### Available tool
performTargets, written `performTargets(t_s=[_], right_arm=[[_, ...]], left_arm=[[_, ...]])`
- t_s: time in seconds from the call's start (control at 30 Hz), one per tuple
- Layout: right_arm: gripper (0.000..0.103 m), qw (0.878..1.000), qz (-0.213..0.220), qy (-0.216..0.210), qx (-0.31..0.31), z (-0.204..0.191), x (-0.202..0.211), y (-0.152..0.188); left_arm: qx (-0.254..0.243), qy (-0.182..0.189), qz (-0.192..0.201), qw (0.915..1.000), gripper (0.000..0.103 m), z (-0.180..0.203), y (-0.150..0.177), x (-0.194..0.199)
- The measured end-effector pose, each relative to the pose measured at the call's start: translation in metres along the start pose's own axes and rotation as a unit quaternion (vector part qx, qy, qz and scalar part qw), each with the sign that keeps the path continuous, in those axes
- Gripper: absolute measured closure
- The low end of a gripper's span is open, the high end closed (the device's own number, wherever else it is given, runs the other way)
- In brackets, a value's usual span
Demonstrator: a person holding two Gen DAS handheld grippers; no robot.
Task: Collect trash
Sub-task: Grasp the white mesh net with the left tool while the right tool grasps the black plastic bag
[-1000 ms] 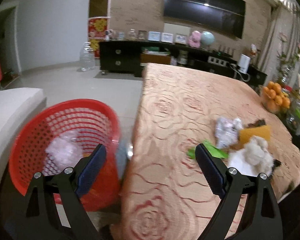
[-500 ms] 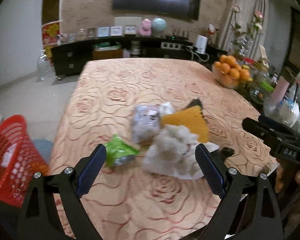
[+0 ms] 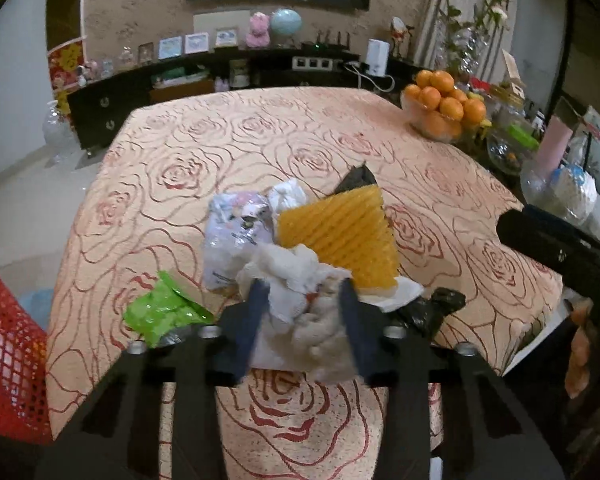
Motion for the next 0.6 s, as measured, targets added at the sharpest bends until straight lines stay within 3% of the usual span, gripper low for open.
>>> performTargets(t_s=[0.07,0.33,0.6], right_arm=[[0.007,1.000,-0.002,0.000,-0.001,0.000,-0.001,0.001],[0.007,1.000,-0.021,0.006,0.007,-0.004,-0.011,0.010],[0.007,0.998,-0.047,0.000,0.032,-0.019,-0.022,0.028]], left_arm=[[0.002,0.004,0.004,1.0000,0.077,0.000,0.000,0.002],[0.037,-0.008,0.051,0.9980,0.084,-0.035,-0.011,0.044],[0.069,-0.061,0.088,0.9918,0.084,-0.093,0.007,0.091]])
Point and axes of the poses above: each gripper's, at about its wrist camera, not at the fingertips, and x roughly against the way its jaws point, z to its right, y to its underside, the point moved 9 cm from there along -x, roughly the way its jaws point, and after that the axes turned 8 degrees about -x, right-handed, at the moved point
